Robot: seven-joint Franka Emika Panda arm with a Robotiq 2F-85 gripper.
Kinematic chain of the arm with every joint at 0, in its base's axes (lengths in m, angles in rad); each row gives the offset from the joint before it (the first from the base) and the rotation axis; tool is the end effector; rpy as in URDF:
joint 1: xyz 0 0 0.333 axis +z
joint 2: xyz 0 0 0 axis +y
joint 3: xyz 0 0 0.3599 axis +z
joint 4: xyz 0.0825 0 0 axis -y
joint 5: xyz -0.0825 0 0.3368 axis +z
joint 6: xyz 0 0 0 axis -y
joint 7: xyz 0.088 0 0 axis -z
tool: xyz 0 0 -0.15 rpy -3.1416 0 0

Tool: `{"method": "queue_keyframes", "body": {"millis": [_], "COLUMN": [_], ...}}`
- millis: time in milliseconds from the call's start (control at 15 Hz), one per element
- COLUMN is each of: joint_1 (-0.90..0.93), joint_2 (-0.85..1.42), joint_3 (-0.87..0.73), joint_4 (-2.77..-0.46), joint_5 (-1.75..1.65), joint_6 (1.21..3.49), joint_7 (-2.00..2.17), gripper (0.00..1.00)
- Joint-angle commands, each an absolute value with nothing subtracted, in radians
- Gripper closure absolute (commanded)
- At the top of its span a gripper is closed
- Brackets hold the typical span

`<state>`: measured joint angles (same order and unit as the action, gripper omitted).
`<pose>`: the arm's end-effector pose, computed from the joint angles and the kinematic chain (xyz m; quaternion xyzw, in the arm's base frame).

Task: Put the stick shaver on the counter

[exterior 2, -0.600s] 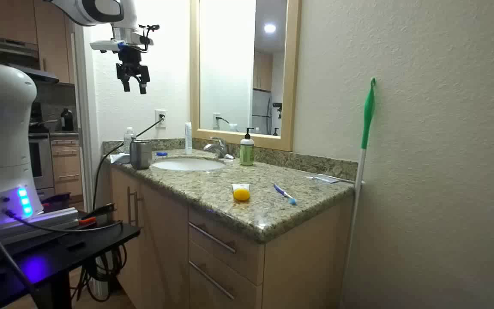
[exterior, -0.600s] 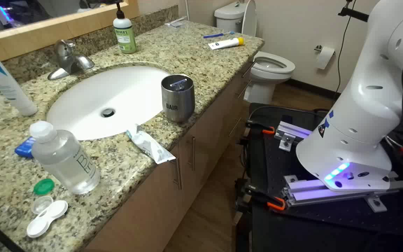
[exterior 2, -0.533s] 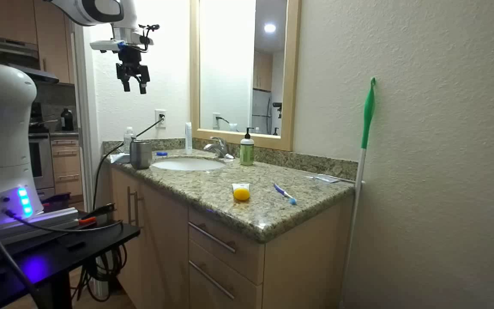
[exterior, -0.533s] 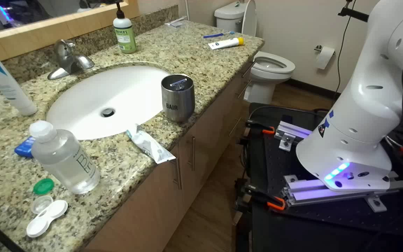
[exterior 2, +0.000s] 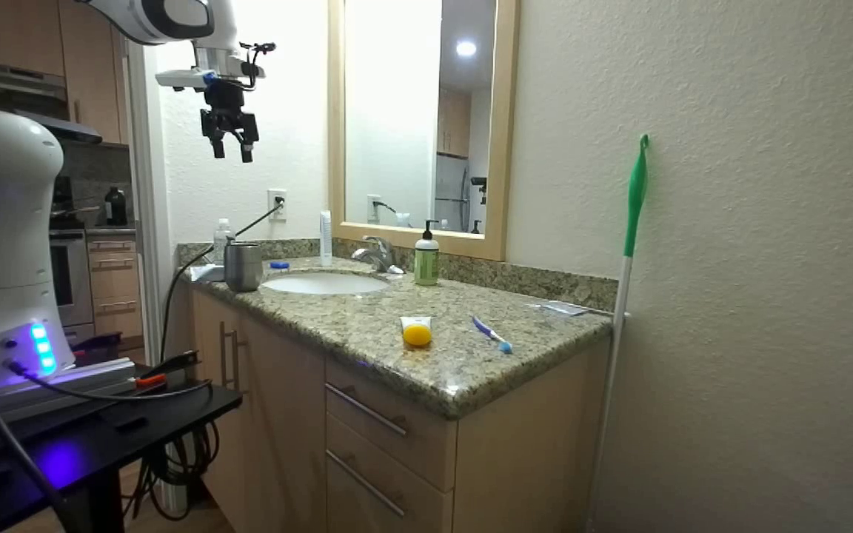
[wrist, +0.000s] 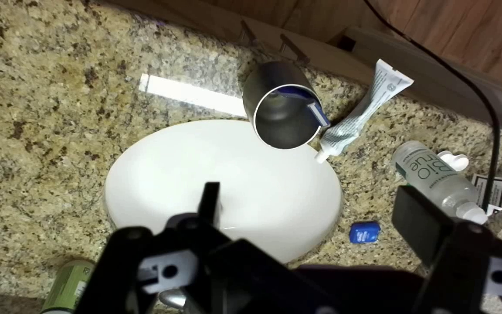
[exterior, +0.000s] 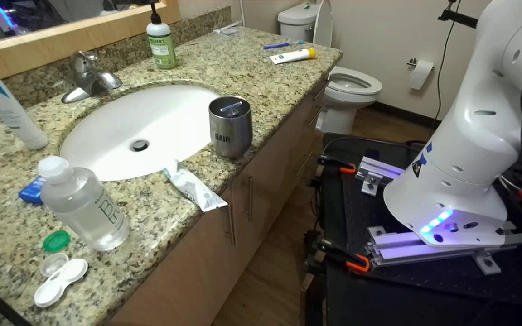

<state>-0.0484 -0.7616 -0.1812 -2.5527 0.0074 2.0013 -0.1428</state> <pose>0.2683 -0.0726 0.5253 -0.9924 0.0261 -0.1098 0.0485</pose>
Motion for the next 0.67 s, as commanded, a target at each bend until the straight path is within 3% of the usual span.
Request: {"method": "queue_keyframes", "body": {"millis": [0, 400, 600], "joint_1": [-0.059, -0.059, -0.085], "joint_2": [-0.756, -0.756, -0.637], "joint_3": [-0.17, -0.167, -0.215], "joint_4": [-2.551, -2.55, -2.515], "joint_5": [0.015, 0.015, -0.022], "joint_6": [1.998, 1.998, 2.003], "joint_7": [-0.148, -0.147, -0.184], "gripper": [0.0, 0.0, 0.0]}}
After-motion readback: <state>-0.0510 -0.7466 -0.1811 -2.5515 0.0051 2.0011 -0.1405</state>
